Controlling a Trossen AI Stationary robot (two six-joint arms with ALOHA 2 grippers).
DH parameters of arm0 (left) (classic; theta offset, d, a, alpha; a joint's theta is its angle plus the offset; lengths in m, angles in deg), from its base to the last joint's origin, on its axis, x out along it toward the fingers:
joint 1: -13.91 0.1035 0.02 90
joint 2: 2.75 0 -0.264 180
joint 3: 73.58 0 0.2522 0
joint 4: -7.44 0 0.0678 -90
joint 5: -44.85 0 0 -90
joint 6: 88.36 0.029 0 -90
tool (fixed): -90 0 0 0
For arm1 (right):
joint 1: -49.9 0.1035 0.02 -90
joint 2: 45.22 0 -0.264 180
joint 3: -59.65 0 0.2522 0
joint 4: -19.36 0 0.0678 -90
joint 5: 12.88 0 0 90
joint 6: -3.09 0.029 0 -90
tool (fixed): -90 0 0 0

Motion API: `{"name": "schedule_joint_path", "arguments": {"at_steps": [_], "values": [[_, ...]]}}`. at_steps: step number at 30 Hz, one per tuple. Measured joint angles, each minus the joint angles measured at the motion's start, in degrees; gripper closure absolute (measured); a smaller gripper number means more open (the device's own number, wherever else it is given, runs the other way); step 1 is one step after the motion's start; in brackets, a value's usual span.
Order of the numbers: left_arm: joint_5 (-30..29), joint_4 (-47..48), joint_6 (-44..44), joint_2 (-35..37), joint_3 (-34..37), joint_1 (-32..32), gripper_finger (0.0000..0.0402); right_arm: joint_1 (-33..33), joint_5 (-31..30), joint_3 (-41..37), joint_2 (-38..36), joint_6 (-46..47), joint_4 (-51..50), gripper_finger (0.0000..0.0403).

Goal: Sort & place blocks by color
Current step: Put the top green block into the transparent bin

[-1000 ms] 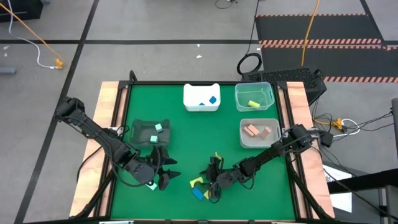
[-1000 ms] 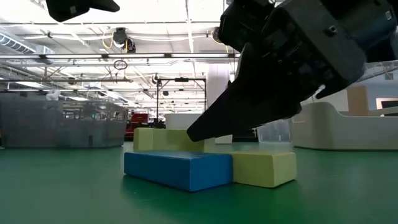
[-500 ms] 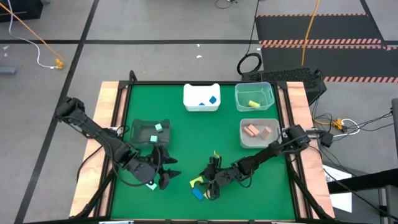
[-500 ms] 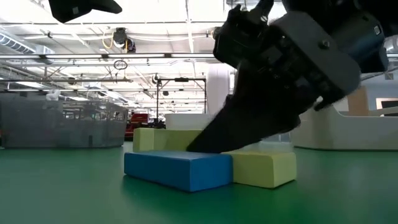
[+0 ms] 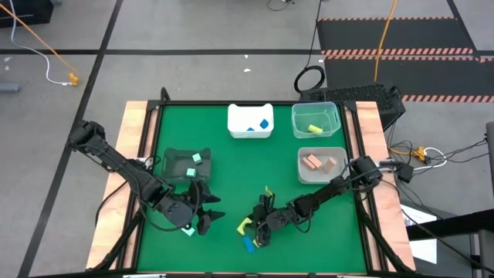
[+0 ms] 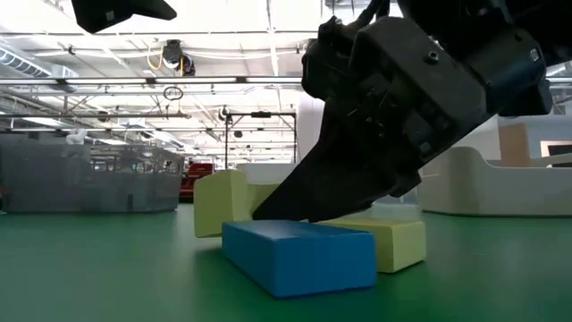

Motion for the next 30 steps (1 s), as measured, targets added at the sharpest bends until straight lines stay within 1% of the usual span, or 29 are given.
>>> {"name": "schedule_joint_path", "arguments": {"at_steps": [4,7,12,15,19,24,27,30], "values": [[0.0,-0.02,0.3,0.0,0.0,0.06,0.0126,-0.06,0.5,-0.02,-0.85,0.03,-0.65,0.0323],[0.01,-0.03,0.3,0.0,0.0,0.53,0.0126,-0.63,0.8,-0.09,-3.09,-0.03,-3.72,0.0323],[-0.02,-0.04,0.3,0.0,-0.02,2.23,0.0126,-3.82,0.32,-0.09,-9.45,-0.43,-11.35,0.0323],[-0.04,-0.06,0.29,-0.01,0.0,3.65,0.0126,-6.67,-0.04,-0.07,-14.3,-2.74,-17.01,0.0323],[-0.04,-0.11,1.01,0.0,0.0,5.59,0.0126,-11.64,-3.09,-0.07,-22.28,-5.43,-27.99,0.0323],[-0.02,-0.21,1.24,0.0,0.0,7.41,0.0126,-19.61,-6.85,-0.07,-33.32,-7.01,-46.16,0.0323],[-0.02,-0.21,1.3,0.0,0.0,8.18,0.0126,-24.86,-10.11,-0.19,-39.36,-8.87,-56.92,0.0323],[0.0,-0.24,1.34,0.0,0.0,8.99,0.0126,-30.65,-13.67,-2.16,-44.97,-9.88,-62.77,0.0322]]}}
